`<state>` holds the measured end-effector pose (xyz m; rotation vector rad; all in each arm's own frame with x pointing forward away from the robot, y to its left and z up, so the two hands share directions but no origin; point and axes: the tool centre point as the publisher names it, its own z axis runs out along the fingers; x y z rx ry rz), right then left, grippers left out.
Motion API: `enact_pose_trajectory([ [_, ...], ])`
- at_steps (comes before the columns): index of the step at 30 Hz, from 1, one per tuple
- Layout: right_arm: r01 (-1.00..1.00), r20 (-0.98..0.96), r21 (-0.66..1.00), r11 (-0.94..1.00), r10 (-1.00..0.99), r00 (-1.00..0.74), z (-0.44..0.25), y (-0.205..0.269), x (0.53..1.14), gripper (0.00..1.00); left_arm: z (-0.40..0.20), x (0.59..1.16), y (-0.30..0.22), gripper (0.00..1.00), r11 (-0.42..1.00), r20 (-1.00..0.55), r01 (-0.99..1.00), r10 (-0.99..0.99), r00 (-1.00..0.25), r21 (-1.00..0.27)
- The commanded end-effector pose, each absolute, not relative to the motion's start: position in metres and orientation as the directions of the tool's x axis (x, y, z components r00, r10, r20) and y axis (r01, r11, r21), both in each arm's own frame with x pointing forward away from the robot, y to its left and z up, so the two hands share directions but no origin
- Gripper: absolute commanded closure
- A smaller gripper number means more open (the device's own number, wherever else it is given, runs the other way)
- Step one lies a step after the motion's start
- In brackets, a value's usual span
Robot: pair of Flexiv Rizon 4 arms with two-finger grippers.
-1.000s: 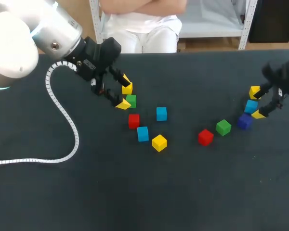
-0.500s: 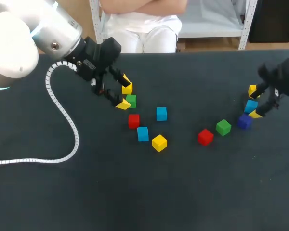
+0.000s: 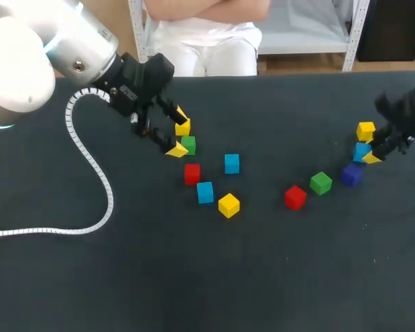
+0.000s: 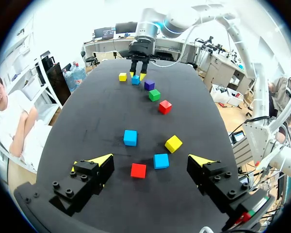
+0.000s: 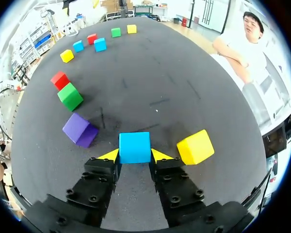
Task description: Place the blue cubes, place green cubes on the blue cubes, place the yellow cubes on the green cubes, then place the red cubes on the yellow cubes, and place purple cube on the red cubes.
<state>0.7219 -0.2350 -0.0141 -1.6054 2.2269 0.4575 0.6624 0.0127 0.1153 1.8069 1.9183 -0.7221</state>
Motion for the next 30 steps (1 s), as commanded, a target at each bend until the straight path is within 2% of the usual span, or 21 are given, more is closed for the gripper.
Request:
enact_pose_trajectory([
  [1, -0.943, -0.461, 0.030, 0.332, -0.833, -0.307, -0.002, -0.245, 0.713, 0.00, 0.116, 0.663, 0.013, 0.00, 0.027, -0.612, 0.995, 0.787, -0.079, -0.094],
  [10, -0.946, -0.469, 0.015, 0.323, -0.833, -0.292, 0.012, -0.262, 0.713, 0.00, 0.116, 0.663, 0.013, 0.00, 0.027, -0.612, 0.995, 0.787, -0.079, -0.094],
  [23, -0.989, -0.509, -0.018, 0.146, -0.853, -0.117, 0.006, -0.257, 0.736, 0.00, 0.116, 0.663, 0.013, 0.00, 0.027, -0.612, 0.995, 0.787, -0.079, -0.094],
  [30, -0.991, -0.498, -0.003, 0.137, -0.859, -0.117, 0.001, -0.253, 0.745, 0.00, 0.116, 0.663, 0.013, 0.00, 0.027, -0.612, 0.995, 0.787, -0.079, -0.094],
])
